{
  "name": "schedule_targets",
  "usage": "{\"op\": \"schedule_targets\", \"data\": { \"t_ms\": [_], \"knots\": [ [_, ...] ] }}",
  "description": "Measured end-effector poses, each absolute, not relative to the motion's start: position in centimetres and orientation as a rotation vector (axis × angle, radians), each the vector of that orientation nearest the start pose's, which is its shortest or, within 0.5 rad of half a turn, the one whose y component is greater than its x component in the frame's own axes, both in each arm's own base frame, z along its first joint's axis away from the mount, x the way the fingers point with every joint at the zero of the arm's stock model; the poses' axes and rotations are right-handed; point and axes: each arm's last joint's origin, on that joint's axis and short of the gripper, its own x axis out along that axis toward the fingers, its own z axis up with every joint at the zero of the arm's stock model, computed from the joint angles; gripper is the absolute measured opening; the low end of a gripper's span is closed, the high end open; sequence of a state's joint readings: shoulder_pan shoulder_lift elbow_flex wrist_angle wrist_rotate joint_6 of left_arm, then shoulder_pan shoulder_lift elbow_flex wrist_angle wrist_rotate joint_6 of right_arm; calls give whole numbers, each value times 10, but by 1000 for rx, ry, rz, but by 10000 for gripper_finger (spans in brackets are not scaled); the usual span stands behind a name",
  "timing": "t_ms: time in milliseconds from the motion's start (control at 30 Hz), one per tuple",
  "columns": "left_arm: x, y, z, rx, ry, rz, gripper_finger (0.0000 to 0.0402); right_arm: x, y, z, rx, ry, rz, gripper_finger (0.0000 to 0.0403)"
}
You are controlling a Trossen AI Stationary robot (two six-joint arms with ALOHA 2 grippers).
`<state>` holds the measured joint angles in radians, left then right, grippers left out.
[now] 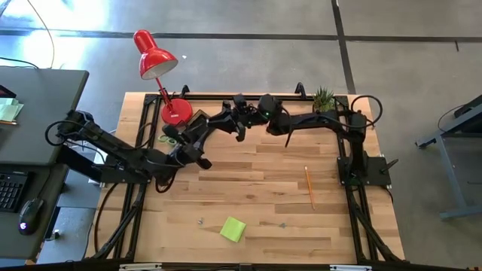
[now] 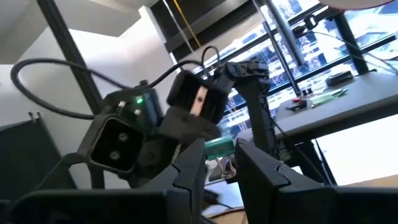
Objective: Pick and place office supplies into organizer
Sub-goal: Put the top blue binder clip into the desk organizer
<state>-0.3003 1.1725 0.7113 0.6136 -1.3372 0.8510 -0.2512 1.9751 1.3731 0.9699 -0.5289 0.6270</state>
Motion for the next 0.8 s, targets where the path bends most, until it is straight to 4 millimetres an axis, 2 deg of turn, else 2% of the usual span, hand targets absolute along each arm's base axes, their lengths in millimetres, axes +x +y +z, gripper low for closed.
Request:
{"op": "schedule_targets", "data": {
  "t_ms": [367, 800],
  "knots": [
    [248, -39, 288, 723, 400, 1005, 117, 438, -86, 290, 476, -234, 389, 74],
    [246, -38, 290, 672, 416, 1101, 117, 440, -88, 285, 462, -190, 364, 74]
  ]
}}
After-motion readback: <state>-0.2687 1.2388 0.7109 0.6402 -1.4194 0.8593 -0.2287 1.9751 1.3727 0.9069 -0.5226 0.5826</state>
